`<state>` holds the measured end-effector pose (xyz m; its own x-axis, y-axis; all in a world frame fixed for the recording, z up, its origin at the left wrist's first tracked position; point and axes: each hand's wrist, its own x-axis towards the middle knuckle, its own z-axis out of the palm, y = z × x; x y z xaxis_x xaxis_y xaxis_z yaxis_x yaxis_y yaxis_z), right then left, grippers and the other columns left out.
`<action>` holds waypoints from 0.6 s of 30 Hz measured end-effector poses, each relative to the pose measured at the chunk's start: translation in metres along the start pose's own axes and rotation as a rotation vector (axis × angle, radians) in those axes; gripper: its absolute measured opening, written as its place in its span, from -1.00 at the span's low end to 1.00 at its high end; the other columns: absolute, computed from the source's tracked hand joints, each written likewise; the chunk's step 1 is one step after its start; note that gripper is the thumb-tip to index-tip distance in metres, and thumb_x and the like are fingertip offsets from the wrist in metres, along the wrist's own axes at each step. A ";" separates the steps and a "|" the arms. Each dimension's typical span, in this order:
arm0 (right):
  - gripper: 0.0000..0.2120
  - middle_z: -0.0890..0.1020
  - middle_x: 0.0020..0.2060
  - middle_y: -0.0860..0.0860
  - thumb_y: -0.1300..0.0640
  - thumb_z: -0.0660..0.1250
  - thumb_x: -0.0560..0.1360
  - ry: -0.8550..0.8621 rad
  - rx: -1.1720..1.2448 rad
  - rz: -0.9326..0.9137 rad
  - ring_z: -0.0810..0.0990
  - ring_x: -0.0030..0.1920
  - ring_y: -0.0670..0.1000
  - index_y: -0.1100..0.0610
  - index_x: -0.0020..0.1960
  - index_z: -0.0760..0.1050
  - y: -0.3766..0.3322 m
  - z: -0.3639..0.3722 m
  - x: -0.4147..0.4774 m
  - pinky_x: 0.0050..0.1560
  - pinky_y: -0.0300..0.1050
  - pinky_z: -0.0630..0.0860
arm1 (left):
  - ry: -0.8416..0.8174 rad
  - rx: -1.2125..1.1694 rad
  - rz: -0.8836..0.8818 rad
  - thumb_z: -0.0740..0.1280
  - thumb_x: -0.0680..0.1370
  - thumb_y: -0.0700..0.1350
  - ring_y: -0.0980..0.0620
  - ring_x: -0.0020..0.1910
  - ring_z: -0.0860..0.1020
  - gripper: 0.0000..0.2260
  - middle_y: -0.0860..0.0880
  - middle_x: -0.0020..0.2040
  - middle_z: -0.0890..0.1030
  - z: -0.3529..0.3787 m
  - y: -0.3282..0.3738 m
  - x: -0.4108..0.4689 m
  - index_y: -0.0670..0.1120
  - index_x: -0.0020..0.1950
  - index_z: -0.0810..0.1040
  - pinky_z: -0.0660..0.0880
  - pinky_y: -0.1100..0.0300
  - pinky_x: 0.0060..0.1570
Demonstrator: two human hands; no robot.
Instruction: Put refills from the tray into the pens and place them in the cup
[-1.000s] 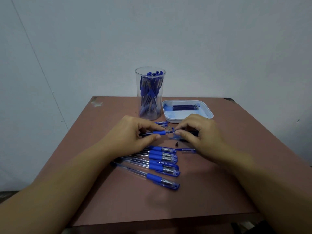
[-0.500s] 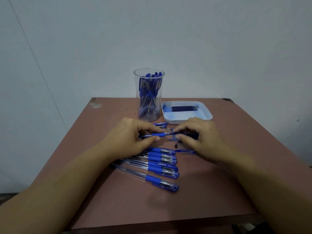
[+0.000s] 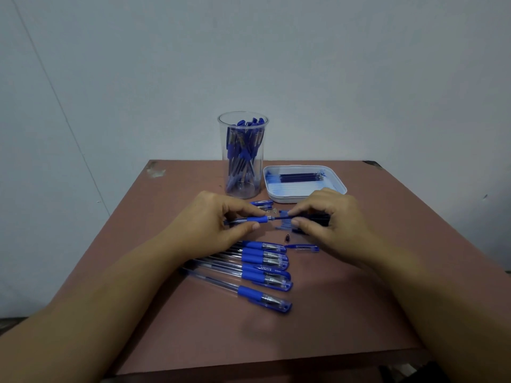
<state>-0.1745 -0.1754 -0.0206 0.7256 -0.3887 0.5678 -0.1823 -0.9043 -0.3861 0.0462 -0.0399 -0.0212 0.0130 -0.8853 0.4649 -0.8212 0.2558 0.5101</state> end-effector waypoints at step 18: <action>-0.70 0.60 -0.19 -0.25 0.09 0.49 0.44 -0.167 -0.077 0.261 0.49 -0.05 -0.30 -0.31 -0.20 0.49 0.039 -0.023 -0.006 -0.09 -0.35 0.37 | 0.075 0.008 -0.056 0.49 0.47 -0.09 0.19 -0.27 0.56 -0.71 0.34 -0.21 0.63 -0.010 -0.010 0.003 0.29 0.05 0.61 0.43 0.41 -0.29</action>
<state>-0.2015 -0.2125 -0.0223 0.7454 -0.5806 0.3277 -0.4215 -0.7912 -0.4431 0.0599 -0.0417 -0.0177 0.1016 -0.8668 0.4883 -0.8223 0.2031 0.5315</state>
